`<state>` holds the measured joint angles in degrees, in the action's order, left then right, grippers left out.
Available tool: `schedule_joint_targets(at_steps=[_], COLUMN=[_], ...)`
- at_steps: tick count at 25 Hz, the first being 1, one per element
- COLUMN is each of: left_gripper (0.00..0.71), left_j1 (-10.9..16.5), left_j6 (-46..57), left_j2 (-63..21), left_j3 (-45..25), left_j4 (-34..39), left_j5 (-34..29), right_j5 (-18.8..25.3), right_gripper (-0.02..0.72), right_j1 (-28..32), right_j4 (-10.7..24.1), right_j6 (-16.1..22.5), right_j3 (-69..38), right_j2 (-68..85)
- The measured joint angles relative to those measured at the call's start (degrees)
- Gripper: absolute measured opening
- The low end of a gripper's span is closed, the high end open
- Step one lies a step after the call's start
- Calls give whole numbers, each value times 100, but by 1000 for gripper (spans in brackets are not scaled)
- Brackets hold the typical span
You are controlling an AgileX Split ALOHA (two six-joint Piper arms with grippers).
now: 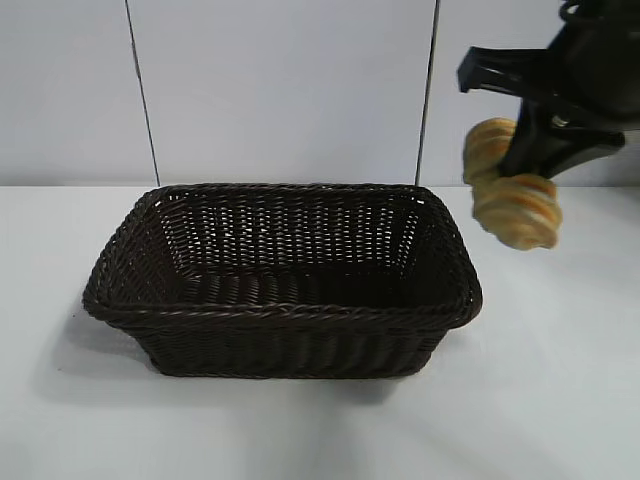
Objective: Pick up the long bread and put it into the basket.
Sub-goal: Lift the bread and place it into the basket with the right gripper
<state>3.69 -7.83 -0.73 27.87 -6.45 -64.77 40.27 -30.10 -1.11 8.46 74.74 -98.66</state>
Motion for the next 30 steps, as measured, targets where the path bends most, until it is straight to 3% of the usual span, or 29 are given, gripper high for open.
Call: schedule_joint_targets(at_steps=[4, 7, 9, 10, 12, 17, 28, 30], left_gripper=[694, 694, 694, 694, 694, 694, 694, 694], left_j1=[0, 0, 0, 0, 0, 0, -172, -172], left_j6=[-1, -1, -1, -1, -1, -1, -1, -1], left_j2=[0, 0, 0, 0, 0, 0, 0, 0], left_j3=[0, 0, 0, 0, 0, 0, 0, 0], left_j4=[0, 0, 0, 0, 0, 5, -1, -1], left_j5=[0, 0, 0, 0, 0, 0, 0, 0], right_j5=[114, 94, 35, -29, -216, -453, -596, -596], right_gripper=[75, 75, 75, 75, 75, 75, 77, 120], right_j1=[-302, -394, -412, -412, -412, -412, -412, -412], right_j4=[4, -6, -116, -179, -325, -559, -687, -737], right_j6=[-1844, -3783, -4827, -5239, -5695, -5952, -5905, -5905], right_j3=[638, 835, 845, 845, 845, 852, 870, 870], right_j2=[-422, -588, -701, -774, -947, -1493, -1981, -1979])
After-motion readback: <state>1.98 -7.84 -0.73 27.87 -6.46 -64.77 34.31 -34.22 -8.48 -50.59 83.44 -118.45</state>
